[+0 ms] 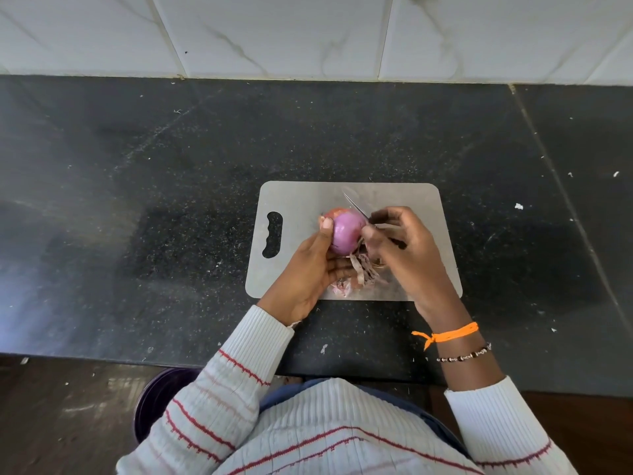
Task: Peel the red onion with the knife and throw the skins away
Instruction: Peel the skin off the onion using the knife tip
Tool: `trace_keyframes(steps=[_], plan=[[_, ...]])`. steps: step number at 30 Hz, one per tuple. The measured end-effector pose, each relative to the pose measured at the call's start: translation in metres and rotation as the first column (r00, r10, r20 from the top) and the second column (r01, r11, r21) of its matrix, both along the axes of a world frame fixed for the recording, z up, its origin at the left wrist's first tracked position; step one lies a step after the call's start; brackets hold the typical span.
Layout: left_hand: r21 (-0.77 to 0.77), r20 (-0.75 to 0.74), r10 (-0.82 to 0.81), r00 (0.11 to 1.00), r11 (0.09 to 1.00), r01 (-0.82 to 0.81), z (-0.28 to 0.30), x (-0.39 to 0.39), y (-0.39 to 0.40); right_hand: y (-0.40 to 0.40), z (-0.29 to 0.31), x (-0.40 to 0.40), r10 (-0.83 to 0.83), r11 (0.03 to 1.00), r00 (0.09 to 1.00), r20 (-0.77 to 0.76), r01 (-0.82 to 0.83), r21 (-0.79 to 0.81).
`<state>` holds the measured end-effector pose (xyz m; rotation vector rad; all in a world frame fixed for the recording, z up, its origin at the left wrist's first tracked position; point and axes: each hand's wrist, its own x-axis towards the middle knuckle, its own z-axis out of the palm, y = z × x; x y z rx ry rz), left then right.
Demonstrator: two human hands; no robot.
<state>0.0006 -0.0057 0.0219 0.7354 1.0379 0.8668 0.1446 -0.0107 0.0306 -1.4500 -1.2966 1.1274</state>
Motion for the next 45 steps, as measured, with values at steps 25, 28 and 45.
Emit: trace_keyframes(steps=[25, 28, 45], plan=[[-0.108, -0.004, -0.055, 0.998, 0.993, 0.054, 0.003, 0.001, 0.001, -0.001, -0.006, -0.006, -0.078, 0.939, 0.949, 0.306, -0.033, 0.342], [-0.111, 0.052, -0.078, 0.996, 0.99, 0.084, 0.005, -0.002, 0.002, -0.002, -0.006, -0.006, -0.063, 0.953, 0.959, 0.276, -0.025, 0.303], [-0.111, -0.046, 0.067, 0.997, 0.991, -0.072, 0.007, -0.001, 0.004, 0.004, -0.009, -0.003, 0.038, 0.982, 0.903, 0.429, -0.113, 0.151]])
